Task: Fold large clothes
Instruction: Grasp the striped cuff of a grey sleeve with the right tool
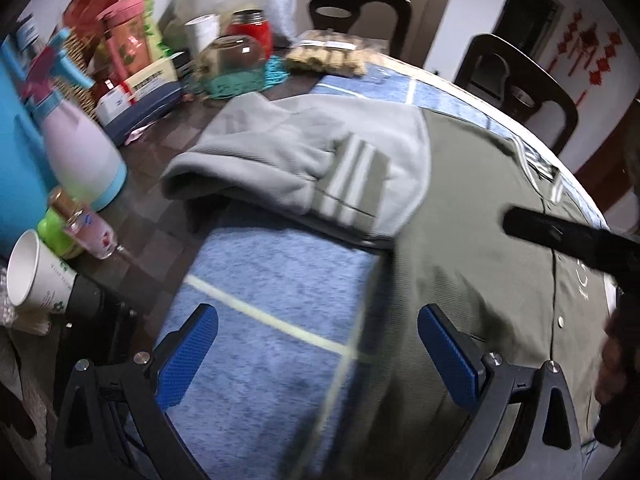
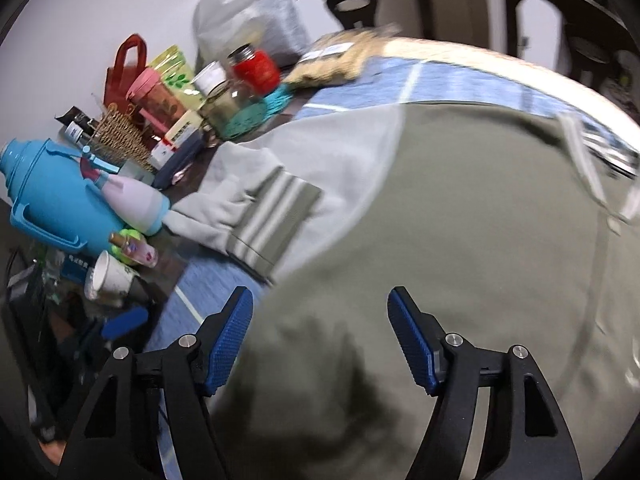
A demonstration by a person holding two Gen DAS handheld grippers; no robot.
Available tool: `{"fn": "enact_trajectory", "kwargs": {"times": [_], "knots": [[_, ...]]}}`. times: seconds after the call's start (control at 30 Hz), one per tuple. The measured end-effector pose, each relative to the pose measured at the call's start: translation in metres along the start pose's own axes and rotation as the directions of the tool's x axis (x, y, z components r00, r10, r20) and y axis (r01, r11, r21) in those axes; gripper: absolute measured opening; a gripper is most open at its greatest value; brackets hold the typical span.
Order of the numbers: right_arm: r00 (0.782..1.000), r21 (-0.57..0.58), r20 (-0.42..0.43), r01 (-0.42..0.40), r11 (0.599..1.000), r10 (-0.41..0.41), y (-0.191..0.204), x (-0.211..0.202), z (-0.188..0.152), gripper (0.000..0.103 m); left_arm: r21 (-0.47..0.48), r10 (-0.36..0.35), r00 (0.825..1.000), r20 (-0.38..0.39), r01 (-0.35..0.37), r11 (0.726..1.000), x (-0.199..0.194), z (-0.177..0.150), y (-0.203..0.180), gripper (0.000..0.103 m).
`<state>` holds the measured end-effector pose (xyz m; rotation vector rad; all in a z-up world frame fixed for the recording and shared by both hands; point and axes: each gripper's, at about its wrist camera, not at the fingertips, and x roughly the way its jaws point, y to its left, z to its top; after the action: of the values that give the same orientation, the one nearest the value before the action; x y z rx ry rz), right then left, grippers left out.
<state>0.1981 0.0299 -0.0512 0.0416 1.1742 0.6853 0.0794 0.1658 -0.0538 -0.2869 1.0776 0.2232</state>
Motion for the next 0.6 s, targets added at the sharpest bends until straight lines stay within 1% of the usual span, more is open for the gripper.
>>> {"fn": "enact_trajectory", "kwargs": {"times": [0.1, 0.27, 0.4, 0.47, 0.5, 0.53, 0.57, 0.6], "knots": [[0.998, -0.003, -0.034, -0.046, 0.999, 0.045, 0.016, 0.033, 0.023, 0.07, -0.026, 0.016, 1.0, 0.006, -0.016, 1.0, 0.0, 0.001, 0.012, 0.101], [0.992, 0.0, -0.088, -0.089, 0.996, 0.088, 0.032, 0.077, 0.049, 0.067, -0.069, 0.035, 0.999, 0.007, -0.034, 0.997, 0.002, 0.002, 0.03, 0.101], [0.987, 0.016, -0.145, -0.074, 0.997, 0.075, 0.034, 0.106, 0.056, 0.06, -0.1, 0.043, 0.999, -0.009, -0.044, 0.994, 0.007, -0.001, 0.039, 0.101], [0.987, 0.026, -0.148, -0.055, 0.998, 0.058, 0.034, 0.113, 0.056, 0.054, -0.11, 0.046, 0.999, -0.019, -0.048, 0.993, 0.009, -0.003, 0.042, 0.101], [0.989, 0.022, -0.143, -0.041, 0.999, 0.043, 0.035, 0.113, 0.057, 0.045, -0.114, 0.048, 0.999, -0.023, -0.051, 0.992, 0.01, -0.004, 0.042, 0.101], [0.988, 0.021, -0.149, -0.026, 0.999, 0.029, 0.035, 0.113, 0.058, 0.029, -0.119, 0.049, 0.998, -0.026, -0.052, 0.992, 0.011, -0.004, 0.043, 0.101], [0.988, 0.029, -0.156, -0.015, 0.999, 0.019, 0.032, 0.113, 0.059, 0.02, -0.123, 0.052, 0.998, -0.027, -0.055, 0.991, 0.011, -0.004, 0.044, 0.101], [0.986, 0.062, -0.16, -0.03, 0.998, 0.039, 0.027, 0.11, 0.06, 0.007, -0.127, 0.055, 0.998, -0.026, -0.058, 0.99, 0.01, -0.004, 0.045, 0.101]]}}
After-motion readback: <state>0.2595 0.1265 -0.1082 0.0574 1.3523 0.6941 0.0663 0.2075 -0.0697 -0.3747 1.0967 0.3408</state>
